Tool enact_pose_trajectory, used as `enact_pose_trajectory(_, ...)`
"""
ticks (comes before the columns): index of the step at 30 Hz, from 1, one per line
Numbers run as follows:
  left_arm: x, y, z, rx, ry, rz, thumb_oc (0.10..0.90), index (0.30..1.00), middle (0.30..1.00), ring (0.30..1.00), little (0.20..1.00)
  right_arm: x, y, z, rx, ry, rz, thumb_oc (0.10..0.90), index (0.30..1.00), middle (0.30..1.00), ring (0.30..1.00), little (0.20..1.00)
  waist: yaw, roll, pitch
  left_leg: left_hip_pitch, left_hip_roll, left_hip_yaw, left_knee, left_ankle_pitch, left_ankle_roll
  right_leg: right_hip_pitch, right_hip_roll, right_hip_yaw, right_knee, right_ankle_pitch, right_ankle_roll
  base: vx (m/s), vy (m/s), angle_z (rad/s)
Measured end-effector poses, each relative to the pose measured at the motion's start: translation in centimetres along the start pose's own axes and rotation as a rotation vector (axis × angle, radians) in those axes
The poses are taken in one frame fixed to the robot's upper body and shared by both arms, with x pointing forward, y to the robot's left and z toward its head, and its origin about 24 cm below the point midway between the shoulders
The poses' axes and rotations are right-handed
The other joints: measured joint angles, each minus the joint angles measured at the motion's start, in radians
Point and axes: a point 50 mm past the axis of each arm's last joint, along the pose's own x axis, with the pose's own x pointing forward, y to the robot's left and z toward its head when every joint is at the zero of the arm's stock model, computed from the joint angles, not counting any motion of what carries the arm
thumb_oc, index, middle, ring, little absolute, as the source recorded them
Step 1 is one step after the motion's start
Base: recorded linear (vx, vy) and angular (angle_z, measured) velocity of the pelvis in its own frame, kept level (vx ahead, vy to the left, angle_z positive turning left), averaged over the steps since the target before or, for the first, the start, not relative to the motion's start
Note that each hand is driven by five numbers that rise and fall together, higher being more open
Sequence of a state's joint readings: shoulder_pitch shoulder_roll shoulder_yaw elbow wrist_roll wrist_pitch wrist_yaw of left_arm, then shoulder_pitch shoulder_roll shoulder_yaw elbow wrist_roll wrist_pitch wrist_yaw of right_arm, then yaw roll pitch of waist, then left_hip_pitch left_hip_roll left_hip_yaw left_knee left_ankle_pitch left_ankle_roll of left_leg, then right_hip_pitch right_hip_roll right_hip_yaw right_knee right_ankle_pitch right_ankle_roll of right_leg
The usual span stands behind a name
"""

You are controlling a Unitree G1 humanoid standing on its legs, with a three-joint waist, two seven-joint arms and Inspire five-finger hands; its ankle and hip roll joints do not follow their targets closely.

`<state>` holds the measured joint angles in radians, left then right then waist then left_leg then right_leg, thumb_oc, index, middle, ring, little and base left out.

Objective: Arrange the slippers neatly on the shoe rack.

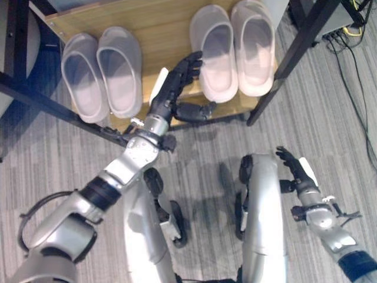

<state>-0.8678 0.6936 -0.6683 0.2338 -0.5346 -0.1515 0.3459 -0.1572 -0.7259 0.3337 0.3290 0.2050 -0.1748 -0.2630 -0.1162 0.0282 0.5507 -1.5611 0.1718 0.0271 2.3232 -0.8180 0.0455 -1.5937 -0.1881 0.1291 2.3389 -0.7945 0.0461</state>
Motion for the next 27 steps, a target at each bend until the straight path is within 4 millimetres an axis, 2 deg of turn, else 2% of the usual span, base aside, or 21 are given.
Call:
enact_pose_trajectory(6, 0.8, 0.9, 0.0, 0.023, 0.007, 0.047, 0.800, 0.900, 0.900, 0.900, 0.900, 0.1, 0.2, 0.1, -0.007, -0.005, 0.010, 0.800, 0.900, 0.900, 0.900, 0.900, -0.009, 0.000, 0.000, 0.000, 0.000, 0.000, 0.000, 0.000, 0.000, 0.000, 0.000, -0.001, -0.001, 0.000, 0.000, 0.00, 0.000, 0.00)
enact_pose_trajectory(16, 0.7, 1.6, 0.5, 0.049, -0.010, 0.049, 0.800, 0.900, 0.900, 0.900, 0.900, 0.2, 0.2, 0.2, -0.008, -0.009, 0.012, 0.800, 0.900, 0.900, 0.900, 0.900, -0.010, -0.001, 0.000, -0.002, 0.000, 0.000, -0.001, 0.000, 0.000, -0.003, 0.001, 0.000, -0.001, -0.001, 0.002, 0.00, 0.000, 0.00)
enact_pose_trajectory(22, -0.4, 2.1, 3.7, 0.051, -0.142, 0.006, 0.800, 0.900, 0.900, 0.900, 0.900, 0.1, 0.3, 0.2, -0.008, -0.008, 0.004, 0.800, 0.900, 0.900, 0.900, 0.900, -0.007, -0.001, 0.000, -0.003, -0.002, 0.000, -0.002, 0.000, 0.000, -0.005, 0.001, 0.000, -0.001, -0.002, 0.003, 0.01, 0.001, 0.00)
enact_pose_trajectory(27, -2.1, 3.6, 6.4, 0.027, -0.275, 0.038, 0.800, 0.900, 0.900, 0.900, 0.900, 0.0, 0.2, 0.1, -0.032, -0.012, -0.003, 0.800, 0.900, 0.900, 0.900, 0.900, 0.003, -0.001, 0.000, -0.004, -0.004, 0.000, -0.011, 0.000, -0.002, -0.004, 0.001, 0.000, -0.009, -0.004, 0.003, 0.02, 0.002, 0.00)
